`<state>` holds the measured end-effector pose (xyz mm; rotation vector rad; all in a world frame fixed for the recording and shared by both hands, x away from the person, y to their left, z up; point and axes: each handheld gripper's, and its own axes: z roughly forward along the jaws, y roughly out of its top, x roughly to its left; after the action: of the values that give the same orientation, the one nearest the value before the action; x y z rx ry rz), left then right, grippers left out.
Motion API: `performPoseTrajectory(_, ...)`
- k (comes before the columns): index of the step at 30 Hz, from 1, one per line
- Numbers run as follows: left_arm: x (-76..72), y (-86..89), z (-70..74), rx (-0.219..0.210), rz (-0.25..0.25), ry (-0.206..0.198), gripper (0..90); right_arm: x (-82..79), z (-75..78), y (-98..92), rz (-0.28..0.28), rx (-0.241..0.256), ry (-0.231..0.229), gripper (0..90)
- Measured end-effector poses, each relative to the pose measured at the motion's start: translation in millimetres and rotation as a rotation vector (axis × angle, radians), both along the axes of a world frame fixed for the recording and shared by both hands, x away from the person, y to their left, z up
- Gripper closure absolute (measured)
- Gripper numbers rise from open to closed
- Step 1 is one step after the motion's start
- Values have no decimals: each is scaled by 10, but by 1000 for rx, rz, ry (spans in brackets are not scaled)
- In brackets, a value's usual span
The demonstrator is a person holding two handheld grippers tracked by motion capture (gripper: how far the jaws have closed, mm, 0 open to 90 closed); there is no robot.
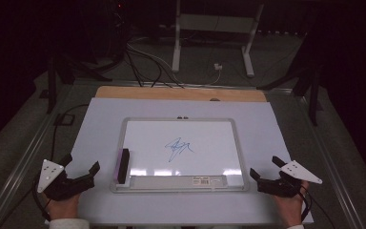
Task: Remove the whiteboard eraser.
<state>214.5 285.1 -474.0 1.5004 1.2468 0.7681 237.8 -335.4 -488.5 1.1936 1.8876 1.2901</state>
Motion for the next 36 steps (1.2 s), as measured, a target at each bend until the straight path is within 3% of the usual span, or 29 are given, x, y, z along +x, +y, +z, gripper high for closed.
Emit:
performPoseTrajectory(12,1,25,67,1,22,41,7,-14,-8,7,-21,5,-13,0)
performPoseTrajectory(18,43,-7,121,30,-7,85,7,-27,-6,15,-25,-4,-16,0)
performPoseTrajectory(25,102,-39,128,7,-32,113,6,-34,0,-1,-32,5,-18,0)
performPoseTrajectory(30,159,-88,134,22,-52,142,7,-39,3,16,-34,-11,-19,0)
performPoseTrajectory(36,224,-125,96,2,-87,175,16,-38,1,28,-29,-22,-20,0)
